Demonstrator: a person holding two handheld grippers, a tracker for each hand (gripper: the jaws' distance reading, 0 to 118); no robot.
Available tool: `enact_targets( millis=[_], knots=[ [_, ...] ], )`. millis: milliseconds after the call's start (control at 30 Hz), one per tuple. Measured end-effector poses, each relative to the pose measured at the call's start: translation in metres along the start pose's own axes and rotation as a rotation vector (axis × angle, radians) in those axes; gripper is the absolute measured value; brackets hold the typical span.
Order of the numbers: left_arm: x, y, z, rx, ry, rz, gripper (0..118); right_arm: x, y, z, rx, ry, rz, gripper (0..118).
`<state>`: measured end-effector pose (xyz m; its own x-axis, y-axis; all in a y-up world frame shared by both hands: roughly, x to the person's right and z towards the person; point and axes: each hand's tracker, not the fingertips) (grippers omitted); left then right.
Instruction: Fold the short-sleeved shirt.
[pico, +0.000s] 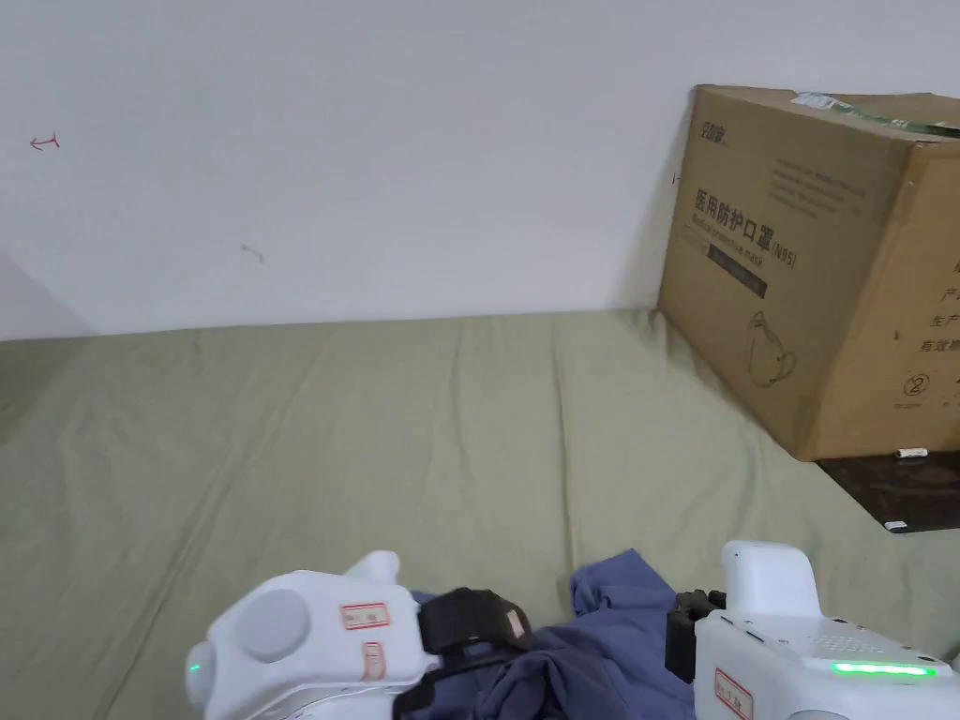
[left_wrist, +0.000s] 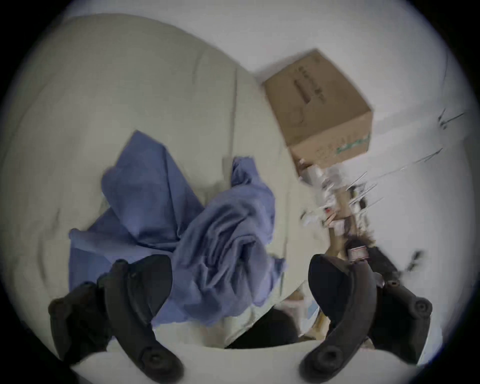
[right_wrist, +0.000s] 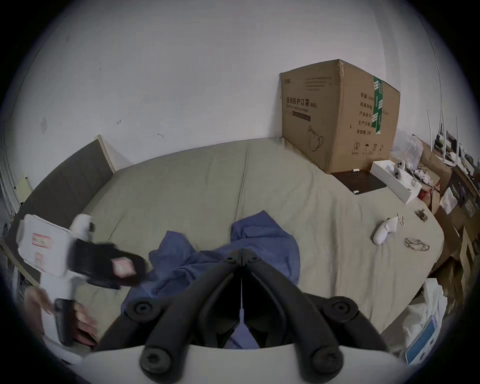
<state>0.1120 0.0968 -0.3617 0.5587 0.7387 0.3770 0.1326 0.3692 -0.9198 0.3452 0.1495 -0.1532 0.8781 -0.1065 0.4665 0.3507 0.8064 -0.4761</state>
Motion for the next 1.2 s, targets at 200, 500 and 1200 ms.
enact_targets(
  millis=[200, 500, 1200],
  knots=[
    [-0.005, -0.013, 0.100, 0.288, 0.223, -0.115, 38, 0.002, -0.002, 0.015, 0.047, -0.005, 0.010, 0],
    [-0.045, -0.047, 0.106, 0.041, 0.486, -0.159, 0, 0.008, -0.006, 0.020, 0.049, -0.003, 0.016, 0],
    [-0.077, -0.105, 0.001, -0.051, 0.672, -0.310, 94, 0.101, -0.021, 0.010, -0.037, -0.109, -0.126, 0]
  ],
)
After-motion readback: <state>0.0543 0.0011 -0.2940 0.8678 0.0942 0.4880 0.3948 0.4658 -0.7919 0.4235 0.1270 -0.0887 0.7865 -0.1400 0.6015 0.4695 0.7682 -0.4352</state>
